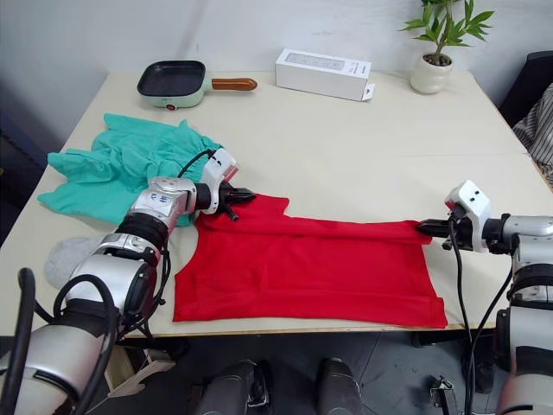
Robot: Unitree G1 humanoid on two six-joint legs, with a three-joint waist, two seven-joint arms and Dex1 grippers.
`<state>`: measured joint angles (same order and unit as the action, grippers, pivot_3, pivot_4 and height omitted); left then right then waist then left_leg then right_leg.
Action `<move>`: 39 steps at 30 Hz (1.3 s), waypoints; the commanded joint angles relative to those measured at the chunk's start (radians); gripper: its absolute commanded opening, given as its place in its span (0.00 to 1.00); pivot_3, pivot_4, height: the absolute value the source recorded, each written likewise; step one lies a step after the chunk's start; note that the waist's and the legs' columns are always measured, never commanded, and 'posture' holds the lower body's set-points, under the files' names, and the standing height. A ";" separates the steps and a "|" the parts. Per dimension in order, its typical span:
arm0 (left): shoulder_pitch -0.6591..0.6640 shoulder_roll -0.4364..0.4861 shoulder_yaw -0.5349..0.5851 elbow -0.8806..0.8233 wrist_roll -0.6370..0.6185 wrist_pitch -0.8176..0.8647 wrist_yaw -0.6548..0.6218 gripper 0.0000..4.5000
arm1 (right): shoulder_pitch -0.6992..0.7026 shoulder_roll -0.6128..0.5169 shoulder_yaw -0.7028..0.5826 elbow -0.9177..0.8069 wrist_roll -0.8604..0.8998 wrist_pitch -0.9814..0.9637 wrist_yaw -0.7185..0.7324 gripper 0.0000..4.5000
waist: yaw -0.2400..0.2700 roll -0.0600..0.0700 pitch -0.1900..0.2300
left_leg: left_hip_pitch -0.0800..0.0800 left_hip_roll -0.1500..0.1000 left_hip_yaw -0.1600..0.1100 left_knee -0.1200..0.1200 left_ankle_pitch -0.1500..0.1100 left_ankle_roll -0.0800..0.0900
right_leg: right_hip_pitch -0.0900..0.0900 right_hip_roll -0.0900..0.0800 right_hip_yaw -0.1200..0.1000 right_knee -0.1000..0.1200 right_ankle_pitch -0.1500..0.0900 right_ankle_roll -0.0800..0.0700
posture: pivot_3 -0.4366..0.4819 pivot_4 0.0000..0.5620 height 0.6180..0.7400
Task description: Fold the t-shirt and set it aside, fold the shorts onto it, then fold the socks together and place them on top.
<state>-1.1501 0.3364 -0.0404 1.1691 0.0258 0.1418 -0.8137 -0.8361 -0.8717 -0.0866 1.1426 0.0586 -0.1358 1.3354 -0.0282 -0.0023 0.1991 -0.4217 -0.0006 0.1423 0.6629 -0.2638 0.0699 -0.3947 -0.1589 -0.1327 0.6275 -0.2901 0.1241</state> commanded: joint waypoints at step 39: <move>0.755 0.382 0.011 -0.794 0.020 -1.053 -0.117 0.00 | 0.700 0.081 -0.144 -0.462 0.028 -0.827 -0.484 0.00 | 0.000 0.001 0.000 | 0.003 -0.001 0.000 0.000 -0.004 0.000 | 0.002 -0.008 0.000 -0.003 0.000 0.000 | 0.48 0.27 1.00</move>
<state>-0.4098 0.6968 -0.0231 0.3720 0.0369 -0.8835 -0.9534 -0.1463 -0.7720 -0.2270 0.6761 0.0841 -0.9318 0.8700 -0.0284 -0.0016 0.1987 -0.4190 -0.0014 0.1419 0.6622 -0.2673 0.0710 -0.3931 -0.1671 -0.1327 0.6242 -0.2899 0.1242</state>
